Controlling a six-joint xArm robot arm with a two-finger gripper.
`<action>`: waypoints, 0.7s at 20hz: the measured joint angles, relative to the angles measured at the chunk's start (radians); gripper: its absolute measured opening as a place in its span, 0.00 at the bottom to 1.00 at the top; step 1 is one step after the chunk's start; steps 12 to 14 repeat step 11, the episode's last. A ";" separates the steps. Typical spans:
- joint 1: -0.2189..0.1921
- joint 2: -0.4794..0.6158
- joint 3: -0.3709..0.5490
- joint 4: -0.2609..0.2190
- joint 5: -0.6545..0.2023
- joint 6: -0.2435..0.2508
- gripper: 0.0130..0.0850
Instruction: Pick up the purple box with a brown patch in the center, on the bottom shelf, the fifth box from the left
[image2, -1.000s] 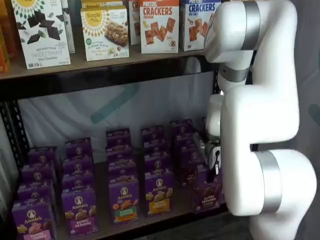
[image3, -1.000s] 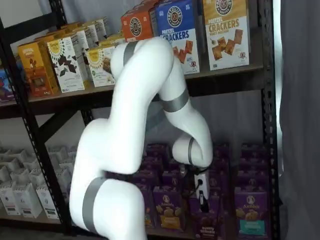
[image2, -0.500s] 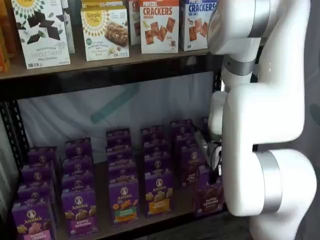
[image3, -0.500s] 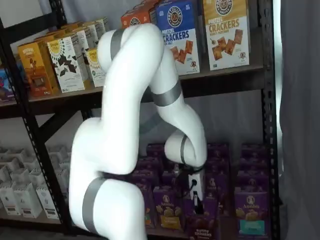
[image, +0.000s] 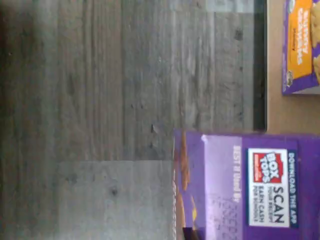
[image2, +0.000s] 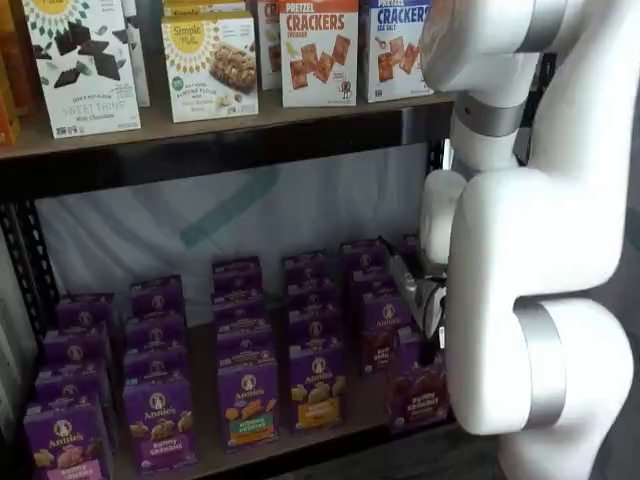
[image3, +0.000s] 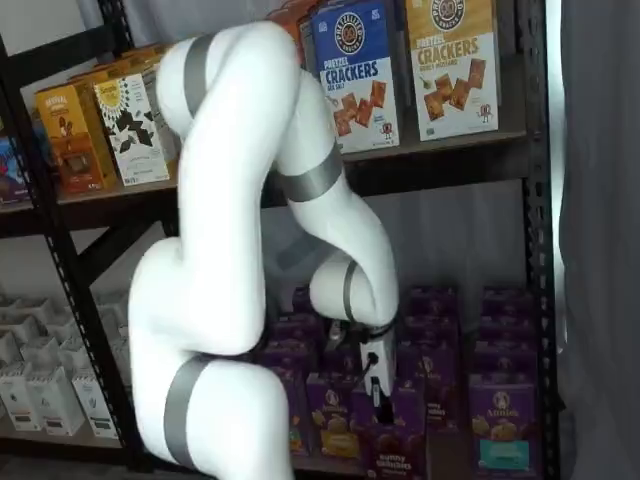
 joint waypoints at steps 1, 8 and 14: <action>0.001 -0.030 0.018 -0.006 0.017 0.007 0.22; 0.014 -0.242 0.145 -0.007 0.097 0.024 0.22; 0.030 -0.333 0.189 0.009 0.140 0.027 0.22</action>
